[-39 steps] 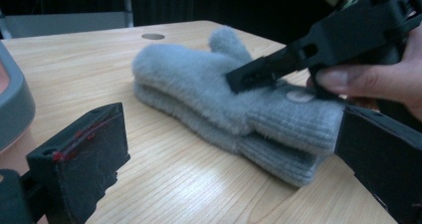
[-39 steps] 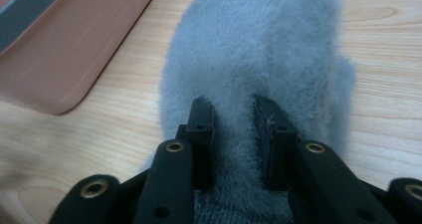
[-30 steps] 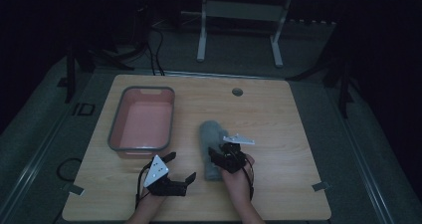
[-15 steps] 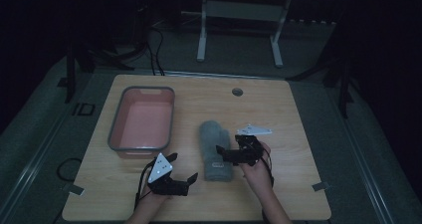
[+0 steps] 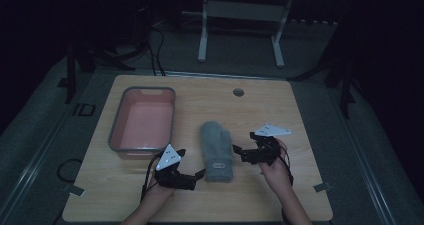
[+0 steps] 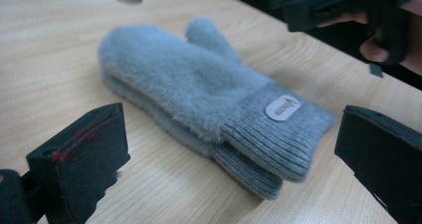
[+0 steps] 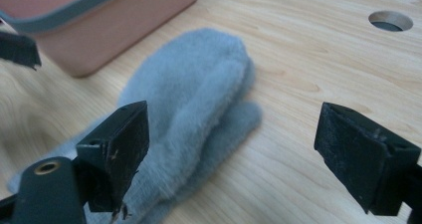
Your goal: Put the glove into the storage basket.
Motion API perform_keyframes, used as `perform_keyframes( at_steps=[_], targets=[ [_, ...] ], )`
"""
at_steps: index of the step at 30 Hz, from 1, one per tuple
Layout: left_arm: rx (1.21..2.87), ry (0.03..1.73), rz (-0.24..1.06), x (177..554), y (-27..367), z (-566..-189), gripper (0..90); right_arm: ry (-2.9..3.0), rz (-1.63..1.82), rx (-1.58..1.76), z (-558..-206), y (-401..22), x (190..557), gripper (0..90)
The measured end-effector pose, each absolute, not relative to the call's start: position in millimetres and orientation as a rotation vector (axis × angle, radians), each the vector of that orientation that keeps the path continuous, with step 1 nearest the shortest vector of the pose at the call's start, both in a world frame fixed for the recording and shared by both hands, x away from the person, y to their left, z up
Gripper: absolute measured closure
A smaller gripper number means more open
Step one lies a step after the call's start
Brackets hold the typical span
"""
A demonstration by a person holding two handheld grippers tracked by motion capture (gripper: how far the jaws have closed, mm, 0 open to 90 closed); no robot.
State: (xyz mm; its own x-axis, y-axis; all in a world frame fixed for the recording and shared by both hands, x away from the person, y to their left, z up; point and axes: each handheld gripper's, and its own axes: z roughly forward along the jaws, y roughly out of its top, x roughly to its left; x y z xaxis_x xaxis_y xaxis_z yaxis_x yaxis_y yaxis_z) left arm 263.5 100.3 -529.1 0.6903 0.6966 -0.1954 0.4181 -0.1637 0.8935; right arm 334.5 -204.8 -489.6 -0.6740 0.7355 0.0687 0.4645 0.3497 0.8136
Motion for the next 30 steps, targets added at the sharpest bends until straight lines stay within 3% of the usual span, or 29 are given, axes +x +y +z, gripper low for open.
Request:
perform_keyframes(
  at_steps=[6,9,11,13,15,16,17,19,30],
  targets=[
    [1.855,0.955,0.298,283.0,91.8,-523.8,0.6,2.355,1.163,1.08,-493.8,-199.5,334.2,11.4],
    [1.85,0.965,0.303,289.9,87.2,-517.9,0.6,2.382,1.129,1.039,-494.3,-190.7,334.2,14.4],
    [1.853,0.956,0.301,294.4,83.2,-512.9,0.6,2.382,1.083,1.037,-494.8,-184.6,336.4,20.9],
    [1.873,0.951,0.312,299.5,78.7,-508.9,0.7,2.382,1.088,1.023,-494.7,-177.5,340.0,35.0],
    [1.878,0.95,0.302,304.1,75.2,-506.7,8.0,2.381,1.092,1.022,-494.8,-175.4,341.2,36.0],
    [1.885,0.951,0.295,306.7,73.8,-506.2,8.0,2.391,1.094,1.011,-495.2,-173.3,342.4,43.9],
    [1.898,0.948,0.279,310.0,72.4,-506.0,9.0,2.406,1.091,0.992,-496.0,-171.5,343.2,45.7],
    [1.934,0.933,0.249,316.3,70.9,-505.9,19.2,2.444,1.065,0.984,-501.0,-168.0,345.2,45.6],
    [2.052,1.034,0.174,336.9,60.8,-532.3,22.8,2.525,1.064,1.078,-521.2,-173.7,343.6,47.2]
  ],
)
